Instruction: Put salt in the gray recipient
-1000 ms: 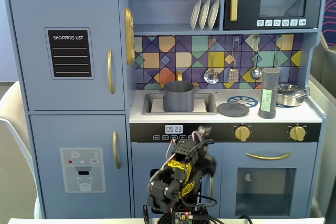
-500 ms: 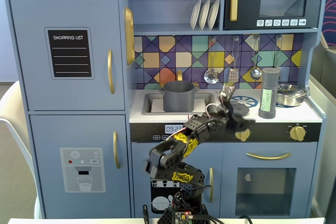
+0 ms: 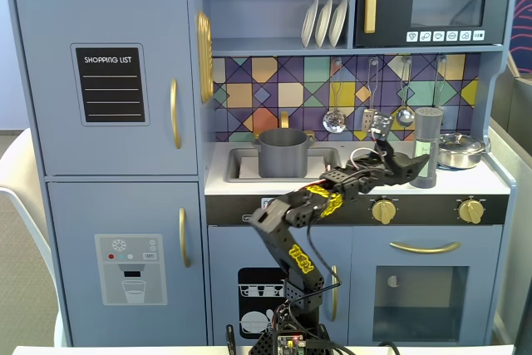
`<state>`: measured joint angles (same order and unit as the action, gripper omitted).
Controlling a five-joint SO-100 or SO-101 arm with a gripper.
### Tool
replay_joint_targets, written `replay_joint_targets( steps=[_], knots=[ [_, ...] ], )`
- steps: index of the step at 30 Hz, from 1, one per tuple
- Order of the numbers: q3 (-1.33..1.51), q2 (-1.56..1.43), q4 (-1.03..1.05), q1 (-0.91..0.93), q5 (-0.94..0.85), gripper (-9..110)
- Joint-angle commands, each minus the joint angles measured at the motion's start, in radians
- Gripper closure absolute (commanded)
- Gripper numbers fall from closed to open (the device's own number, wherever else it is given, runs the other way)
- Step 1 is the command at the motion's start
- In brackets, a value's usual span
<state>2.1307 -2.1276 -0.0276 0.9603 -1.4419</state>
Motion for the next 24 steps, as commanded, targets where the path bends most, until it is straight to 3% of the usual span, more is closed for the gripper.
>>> replay_joint_targets(
  steps=[1, 18, 22, 24],
  knots=[
    [-0.141, 0.094, -0.072, -0.011, 0.003, 41],
    [-0.586, 0.532, -0.118, -0.046, -0.066, 50],
    [-0.661, 0.594, -0.118, -0.06, -0.087, 60],
    [-0.672, 0.6, -0.12, -0.066, -0.132, 80]
  ],
)
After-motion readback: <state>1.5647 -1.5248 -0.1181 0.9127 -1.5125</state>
